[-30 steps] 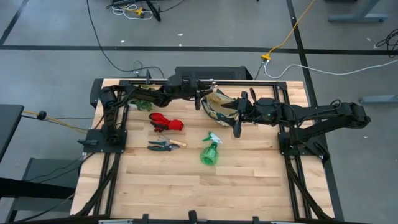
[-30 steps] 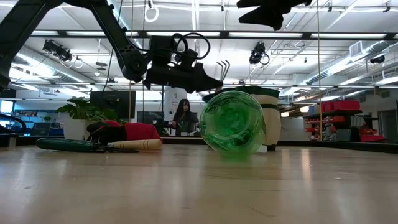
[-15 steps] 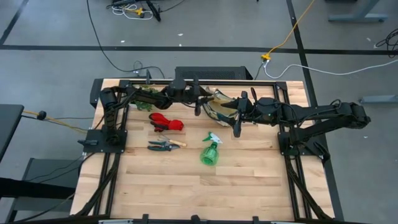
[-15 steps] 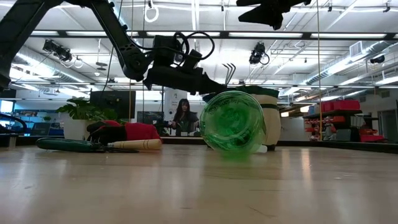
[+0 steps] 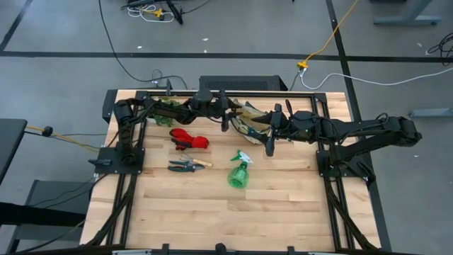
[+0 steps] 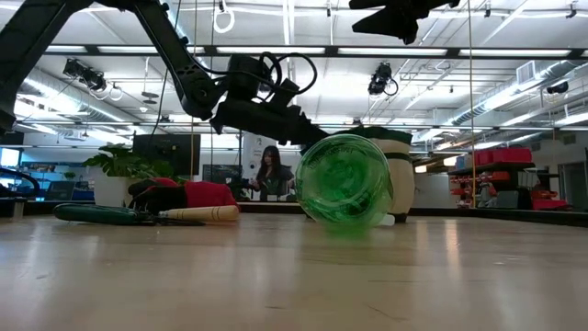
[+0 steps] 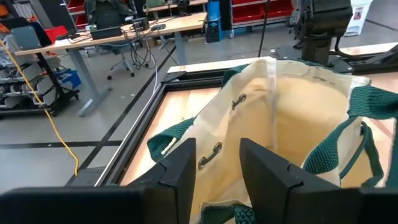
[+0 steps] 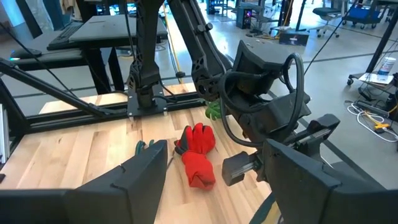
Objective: Pick & Place Garden tools in Gardening bag
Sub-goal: Put the brown hand rake into the patterned white gardening bag
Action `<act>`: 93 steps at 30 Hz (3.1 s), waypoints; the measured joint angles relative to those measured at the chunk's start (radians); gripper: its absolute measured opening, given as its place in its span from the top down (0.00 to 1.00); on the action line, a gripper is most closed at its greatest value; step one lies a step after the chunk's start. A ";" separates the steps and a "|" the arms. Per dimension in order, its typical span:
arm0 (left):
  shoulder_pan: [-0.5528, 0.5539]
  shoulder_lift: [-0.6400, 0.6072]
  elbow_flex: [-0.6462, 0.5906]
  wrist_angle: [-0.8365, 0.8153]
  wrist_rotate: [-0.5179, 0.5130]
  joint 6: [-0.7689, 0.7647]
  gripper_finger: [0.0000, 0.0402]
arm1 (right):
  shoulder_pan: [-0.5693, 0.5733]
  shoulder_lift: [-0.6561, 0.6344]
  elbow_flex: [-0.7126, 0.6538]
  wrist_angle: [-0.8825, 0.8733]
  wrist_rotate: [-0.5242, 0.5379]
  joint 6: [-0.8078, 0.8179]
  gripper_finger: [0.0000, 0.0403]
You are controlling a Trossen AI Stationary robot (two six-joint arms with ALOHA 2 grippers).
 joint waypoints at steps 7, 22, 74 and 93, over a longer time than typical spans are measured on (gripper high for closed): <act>0.000 -0.019 0.000 -0.005 0.002 -0.040 0.68 | 0.000 0.000 0.000 -0.001 0.000 0.002 0.35; 0.000 -0.303 0.000 -0.376 0.018 -0.059 0.67 | 0.000 0.000 0.000 -0.009 0.000 0.026 0.35; -0.431 -0.837 0.000 -1.530 -0.057 -0.243 0.67 | 0.050 0.171 0.000 0.188 -0.063 0.101 0.35; -0.661 -0.658 0.000 -1.548 -0.374 -0.295 0.67 | 0.050 0.171 0.000 0.215 -0.062 0.074 0.35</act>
